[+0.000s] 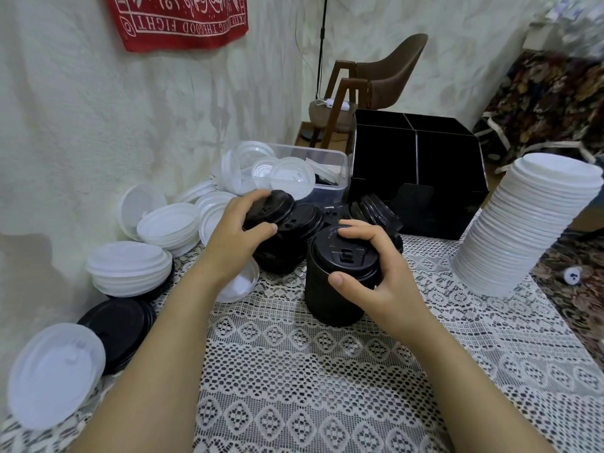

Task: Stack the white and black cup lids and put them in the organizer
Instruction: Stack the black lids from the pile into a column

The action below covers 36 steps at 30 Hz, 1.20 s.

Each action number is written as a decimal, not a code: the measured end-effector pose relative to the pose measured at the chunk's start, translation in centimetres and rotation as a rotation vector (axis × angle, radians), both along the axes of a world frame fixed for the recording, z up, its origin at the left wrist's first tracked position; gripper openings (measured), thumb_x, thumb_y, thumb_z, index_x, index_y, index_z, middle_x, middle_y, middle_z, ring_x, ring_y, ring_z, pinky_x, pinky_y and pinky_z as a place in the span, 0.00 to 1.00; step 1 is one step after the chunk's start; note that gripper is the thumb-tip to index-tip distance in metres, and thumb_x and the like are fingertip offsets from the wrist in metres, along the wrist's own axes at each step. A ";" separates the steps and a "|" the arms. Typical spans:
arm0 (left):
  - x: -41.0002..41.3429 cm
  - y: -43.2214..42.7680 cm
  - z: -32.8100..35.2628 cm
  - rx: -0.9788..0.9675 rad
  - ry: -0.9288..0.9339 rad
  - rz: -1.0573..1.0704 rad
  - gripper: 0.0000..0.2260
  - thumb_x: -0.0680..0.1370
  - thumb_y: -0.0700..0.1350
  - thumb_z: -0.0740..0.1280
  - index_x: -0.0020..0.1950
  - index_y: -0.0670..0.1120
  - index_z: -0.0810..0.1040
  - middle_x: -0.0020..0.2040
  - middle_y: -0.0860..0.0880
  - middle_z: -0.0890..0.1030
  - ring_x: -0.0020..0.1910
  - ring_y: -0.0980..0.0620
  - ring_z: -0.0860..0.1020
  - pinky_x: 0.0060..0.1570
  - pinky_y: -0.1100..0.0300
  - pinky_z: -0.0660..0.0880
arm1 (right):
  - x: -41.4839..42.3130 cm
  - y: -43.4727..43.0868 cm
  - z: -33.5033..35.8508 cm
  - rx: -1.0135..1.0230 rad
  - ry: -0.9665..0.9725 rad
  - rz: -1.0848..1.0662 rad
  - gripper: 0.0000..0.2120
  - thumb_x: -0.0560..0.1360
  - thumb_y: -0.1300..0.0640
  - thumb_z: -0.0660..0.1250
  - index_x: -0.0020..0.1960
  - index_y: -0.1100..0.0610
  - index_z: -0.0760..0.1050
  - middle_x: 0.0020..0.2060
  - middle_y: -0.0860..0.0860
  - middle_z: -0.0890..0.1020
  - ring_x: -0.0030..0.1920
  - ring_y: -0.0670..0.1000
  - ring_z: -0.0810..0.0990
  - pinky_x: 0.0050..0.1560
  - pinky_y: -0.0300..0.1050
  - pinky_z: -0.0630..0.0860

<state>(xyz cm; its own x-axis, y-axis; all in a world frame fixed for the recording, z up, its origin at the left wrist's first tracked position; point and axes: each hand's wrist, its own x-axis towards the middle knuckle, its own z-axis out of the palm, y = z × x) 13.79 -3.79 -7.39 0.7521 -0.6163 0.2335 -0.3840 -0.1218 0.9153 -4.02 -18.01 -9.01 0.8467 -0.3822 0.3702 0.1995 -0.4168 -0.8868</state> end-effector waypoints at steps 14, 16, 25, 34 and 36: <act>-4.8 -0.4 2.5 -0.239 -0.294 -0.221 0.20 0.68 0.53 0.73 0.59 0.55 0.78 0.60 0.49 0.75 0.64 0.50 0.74 0.63 0.57 0.71 | -0.1 -0.1 0.0 0.076 0.024 -0.020 0.37 0.61 0.44 0.76 0.67 0.45 0.67 0.56 0.37 0.80 0.59 0.42 0.79 0.60 0.39 0.75; -5.5 -0.7 2.2 -0.149 -0.303 -0.302 0.21 0.66 0.55 0.73 0.59 0.58 0.79 0.60 0.51 0.73 0.63 0.55 0.73 0.61 0.66 0.70 | -0.1 -0.2 0.0 0.094 0.006 -0.013 0.38 0.61 0.46 0.77 0.68 0.47 0.67 0.56 0.39 0.80 0.59 0.43 0.79 0.59 0.41 0.76; -6.2 -1.2 1.4 -0.014 -0.221 -0.394 0.21 0.64 0.59 0.71 0.58 0.67 0.77 0.59 0.63 0.68 0.66 0.59 0.69 0.65 0.63 0.69 | -0.2 -0.5 -0.1 0.087 0.020 0.008 0.45 0.61 0.44 0.77 0.74 0.48 0.62 0.60 0.36 0.77 0.62 0.39 0.76 0.61 0.35 0.73; -6.2 -1.2 1.5 0.011 -0.133 -0.488 0.19 0.64 0.55 0.71 0.54 0.68 0.79 0.60 0.66 0.69 0.66 0.64 0.68 0.63 0.69 0.67 | -0.4 -1.2 0.0 0.052 0.066 0.088 0.52 0.57 0.47 0.82 0.76 0.45 0.59 0.62 0.32 0.75 0.64 0.37 0.74 0.64 0.34 0.71; -6.1 -1.2 1.5 0.017 -0.095 -0.503 0.20 0.64 0.55 0.72 0.55 0.68 0.79 0.60 0.67 0.69 0.66 0.64 0.68 0.65 0.65 0.68 | -0.6 -1.1 0.1 0.065 0.038 0.122 0.54 0.58 0.39 0.80 0.77 0.45 0.57 0.68 0.34 0.70 0.69 0.40 0.71 0.67 0.39 0.70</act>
